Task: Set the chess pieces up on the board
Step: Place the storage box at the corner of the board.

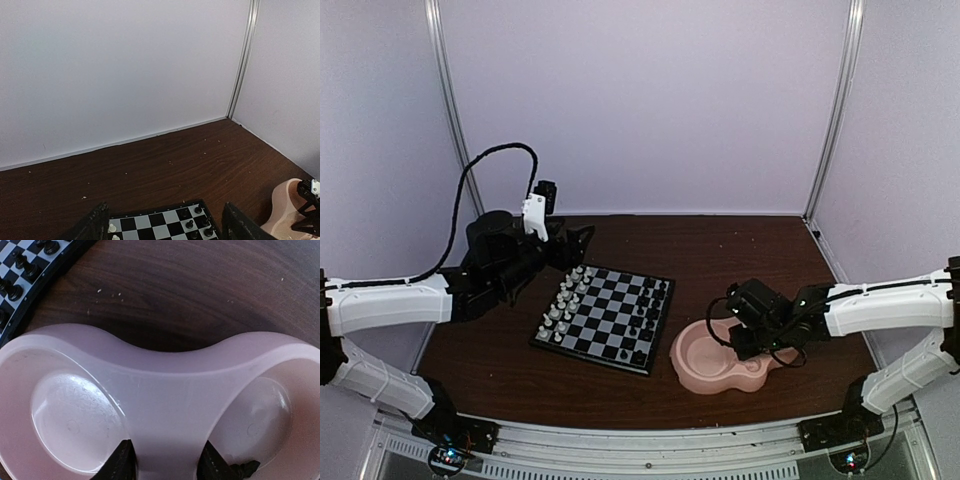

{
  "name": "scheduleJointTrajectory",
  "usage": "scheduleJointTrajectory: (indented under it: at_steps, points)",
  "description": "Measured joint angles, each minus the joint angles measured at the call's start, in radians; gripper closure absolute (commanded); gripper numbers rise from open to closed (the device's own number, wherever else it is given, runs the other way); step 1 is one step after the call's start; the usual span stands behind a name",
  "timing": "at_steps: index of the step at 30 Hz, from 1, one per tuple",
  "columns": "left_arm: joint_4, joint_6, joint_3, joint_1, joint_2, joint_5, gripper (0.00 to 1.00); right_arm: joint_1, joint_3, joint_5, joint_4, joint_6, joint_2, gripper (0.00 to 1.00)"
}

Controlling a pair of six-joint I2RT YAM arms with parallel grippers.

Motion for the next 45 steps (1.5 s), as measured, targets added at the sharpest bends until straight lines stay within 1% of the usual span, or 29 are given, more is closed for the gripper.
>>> scheduleJointTrajectory:
  at_steps: [2, 4, 5, 6, 10, 15, 18, 22, 28, 31, 35, 39, 45]
  points:
    - [-0.003, -0.001, 0.003, 0.000, 0.000, 0.005, 0.22, -0.004, 0.000, -0.030, -0.003, 0.000, 0.010, 0.57]
    - [-0.013, -0.003, 0.009, 0.000, 0.000, 0.010, 0.22, -0.012, 0.000, -0.064, -0.003, 0.001, 0.021, 0.70]
    - [-0.018, -0.003, 0.012, 0.000, 0.000, 0.012, 0.22, -0.019, 0.000, -0.081, -0.002, 0.000, 0.026, 0.73]
    - [-0.023, -0.003, 0.013, 0.000, 0.000, 0.013, 0.22, -0.028, 0.000, -0.103, 0.000, 0.003, 0.029, 0.74]
    - [-0.050, -0.004, 0.014, 0.000, -0.002, 0.020, 0.22, -0.077, 0.008, -0.185, 0.002, -0.014, 0.028, 0.74]
    - [-0.092, -0.003, 0.018, 0.000, -0.018, 0.031, 0.22, -0.150, 0.055, -0.296, -0.050, -0.034, 0.027, 0.76]
    - [-0.107, -0.003, 0.017, 0.000, -0.037, 0.031, 0.22, -0.179, 0.077, -0.341, -0.076, -0.036, 0.014, 0.76]
    - [-0.109, -0.003, 0.017, 0.000, -0.051, 0.031, 0.22, -0.188, 0.092, -0.406, -0.106, -0.032, -0.047, 0.75]
    - [-0.125, -0.002, 0.017, 0.000, -0.068, 0.031, 0.22, -0.200, 0.160, -0.481, -0.161, -0.032, -0.139, 0.74]
    - [-0.130, -0.002, 0.017, 0.000, -0.079, 0.031, 0.22, -0.222, 0.188, -0.514, -0.198, -0.036, -0.119, 0.74]
    - [-0.130, -0.003, 0.017, 0.000, -0.088, 0.033, 0.22, -0.246, 0.191, -0.570, -0.233, -0.055, -0.054, 0.76]
    - [-0.137, -0.003, 0.017, 0.000, -0.088, 0.037, 0.21, -0.268, 0.182, -0.638, -0.223, -0.064, -0.008, 0.78]
    - [-0.155, -0.002, 0.017, 0.000, -0.088, 0.038, 0.21, -0.314, 0.177, -0.714, -0.179, -0.074, -0.027, 0.78]
